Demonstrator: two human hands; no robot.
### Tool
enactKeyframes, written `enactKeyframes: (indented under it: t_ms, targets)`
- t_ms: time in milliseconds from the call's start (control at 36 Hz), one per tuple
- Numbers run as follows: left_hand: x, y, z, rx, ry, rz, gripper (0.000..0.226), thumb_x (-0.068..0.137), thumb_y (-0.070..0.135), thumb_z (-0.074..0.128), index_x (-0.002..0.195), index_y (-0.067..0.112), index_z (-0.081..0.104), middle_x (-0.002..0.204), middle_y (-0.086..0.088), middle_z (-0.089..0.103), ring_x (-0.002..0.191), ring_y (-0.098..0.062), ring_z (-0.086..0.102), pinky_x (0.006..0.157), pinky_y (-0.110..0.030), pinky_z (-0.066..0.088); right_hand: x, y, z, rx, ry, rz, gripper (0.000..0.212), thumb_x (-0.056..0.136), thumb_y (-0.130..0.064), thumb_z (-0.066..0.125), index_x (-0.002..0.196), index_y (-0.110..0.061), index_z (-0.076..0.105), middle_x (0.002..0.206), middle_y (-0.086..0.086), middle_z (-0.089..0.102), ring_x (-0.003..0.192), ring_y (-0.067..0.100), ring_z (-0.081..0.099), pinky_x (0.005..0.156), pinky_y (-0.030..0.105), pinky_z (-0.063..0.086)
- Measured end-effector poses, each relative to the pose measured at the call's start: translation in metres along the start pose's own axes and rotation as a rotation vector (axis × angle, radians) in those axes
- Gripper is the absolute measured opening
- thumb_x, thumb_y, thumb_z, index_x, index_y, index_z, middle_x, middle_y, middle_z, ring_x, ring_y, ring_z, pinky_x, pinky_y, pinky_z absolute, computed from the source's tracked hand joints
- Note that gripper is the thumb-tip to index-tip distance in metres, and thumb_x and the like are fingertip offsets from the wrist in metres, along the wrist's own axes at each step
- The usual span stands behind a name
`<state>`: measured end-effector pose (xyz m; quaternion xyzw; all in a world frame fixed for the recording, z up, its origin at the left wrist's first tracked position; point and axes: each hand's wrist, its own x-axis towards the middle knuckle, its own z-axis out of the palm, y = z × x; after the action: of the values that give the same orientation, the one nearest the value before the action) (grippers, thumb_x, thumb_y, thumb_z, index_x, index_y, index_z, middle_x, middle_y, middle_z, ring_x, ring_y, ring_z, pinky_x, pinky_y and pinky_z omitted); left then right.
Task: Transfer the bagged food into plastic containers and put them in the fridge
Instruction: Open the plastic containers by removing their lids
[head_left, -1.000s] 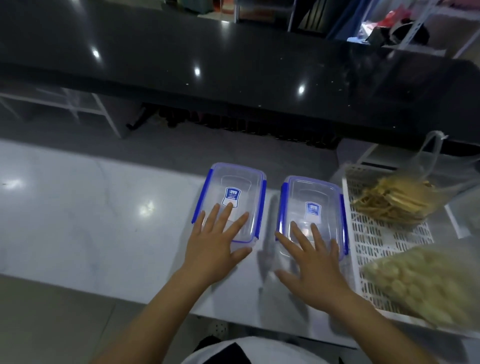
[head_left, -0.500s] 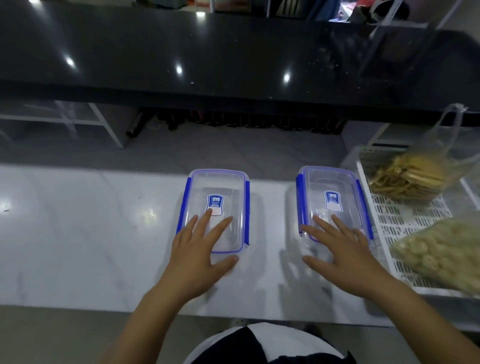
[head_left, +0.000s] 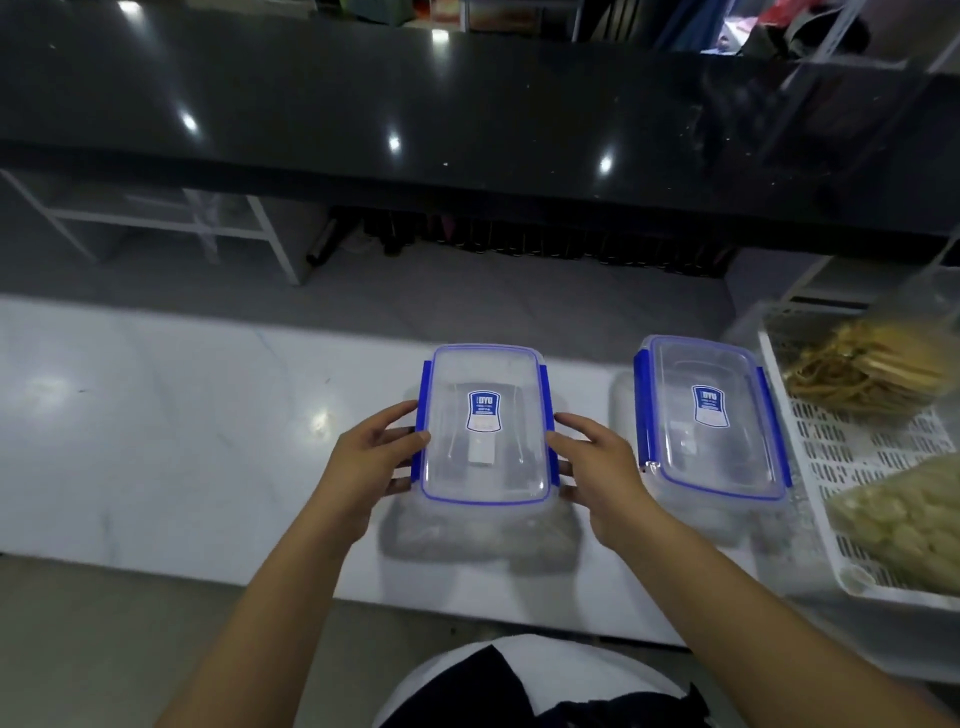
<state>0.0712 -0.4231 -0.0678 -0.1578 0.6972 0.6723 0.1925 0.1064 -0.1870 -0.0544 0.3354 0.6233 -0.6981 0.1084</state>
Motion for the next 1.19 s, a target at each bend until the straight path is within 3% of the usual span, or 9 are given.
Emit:
enactKeyframes:
  t_ms: [333,472,556,667,806,861,944,1056,1194]
  targets:
    - [-0.038,-0.044,-0.019,-0.147,-0.049,-0.046,0.039,0.095,0.007,0.066,0.125,0.031,0.07,0.11,-0.007,0.077,0.09,-0.025,0.075,0.072,-0.038,0.063,-0.017,0.04,-0.025,0.096,-0.134,0.075,0.029,0.093,-0.006,0.066,0.117,-0.021,0.07,0.085,0.008,0.077,0.062,0.019,0.071,0.053,0.027,0.055]
    - [-0.037,-0.046,-0.024,-0.195,-0.081,-0.102,0.037,0.098,0.006,0.061,0.128,0.026,0.069,0.109,-0.016,0.076,0.088,-0.028,0.074,0.082,-0.048,0.06,-0.017,0.049,-0.032,0.132,-0.092,0.186,0.025,0.098,-0.006,0.057,0.12,-0.014,0.068,0.097,0.015,0.077,0.079,0.027,0.075,0.067,0.036,0.06]
    - [-0.038,-0.049,-0.023,-0.171,-0.005,-0.107,0.038,0.098,0.0,0.056,0.128,0.021,0.067,0.119,-0.007,0.074,0.1,-0.022,0.073,0.081,-0.041,0.063,-0.02,0.053,-0.033,0.092,-0.072,0.156,0.026,0.097,-0.015,0.063,0.123,-0.019,0.065,0.099,0.01,0.078,0.086,0.026,0.076,0.066,0.035,0.06]
    - [-0.047,-0.046,-0.027,0.037,0.14,0.04,0.038,0.096,0.022,0.066,0.127,0.044,0.064,0.135,0.014,0.063,0.116,-0.003,0.063,0.104,-0.037,0.051,-0.029,0.044,-0.035,-0.099,-0.035,-0.046,0.044,0.092,-0.029,0.07,0.134,-0.032,0.059,0.106,-0.011,0.075,0.093,0.006,0.072,0.071,0.023,0.057]
    - [-0.063,-0.037,-0.016,0.471,-0.205,0.238,0.097,0.064,0.07,0.077,0.14,0.075,0.016,0.143,0.055,0.024,0.125,0.031,0.03,0.096,-0.013,0.035,-0.049,0.029,-0.038,-0.64,-0.373,-0.321,0.108,0.062,-0.066,0.082,0.145,-0.068,0.012,0.138,-0.054,0.025,0.123,-0.03,0.027,0.095,0.003,0.033]
    - [-0.066,-0.041,-0.005,0.678,-0.267,0.348,0.114,0.063,0.064,0.082,0.141,0.073,-0.001,0.147,0.055,0.007,0.135,0.028,0.014,0.106,-0.013,0.03,-0.05,0.029,-0.038,-0.887,-0.424,-0.388,0.12,0.061,-0.065,0.081,0.147,-0.065,-0.003,0.151,-0.045,0.01,0.141,-0.017,0.014,0.114,0.019,0.024]
    - [-0.07,-0.053,0.009,0.862,-0.216,0.355,0.129,0.067,0.053,0.087,0.15,0.052,-0.012,0.164,0.025,-0.007,0.153,0.0,-0.004,0.125,-0.033,0.014,-0.046,0.036,-0.036,-1.097,-0.423,-0.427,0.127,0.068,-0.056,0.082,0.147,-0.06,-0.017,0.164,-0.024,-0.007,0.152,0.006,-0.009,0.124,0.039,0.007]
    - [-0.075,-0.064,0.023,0.813,-0.12,0.323,0.13,0.069,0.044,0.089,0.153,0.047,-0.011,0.163,0.019,-0.014,0.153,-0.005,-0.005,0.125,-0.033,0.011,-0.034,0.051,-0.032,-1.182,-0.402,-0.516,0.128,0.073,-0.055,0.079,0.142,-0.054,-0.028,0.166,-0.008,-0.017,0.151,0.009,-0.018,0.12,0.032,-0.003]
    - [-0.082,-0.05,0.029,0.802,-0.091,0.296,0.125,0.067,0.039,0.091,0.152,0.045,0.0,0.168,0.01,0.001,0.155,-0.01,0.001,0.125,-0.043,0.016,-0.034,0.059,-0.033,-1.175,-0.361,-0.572,0.124,0.076,-0.057,0.074,0.139,-0.053,-0.033,0.164,-0.008,-0.023,0.144,0.004,-0.032,0.116,0.028,-0.012]
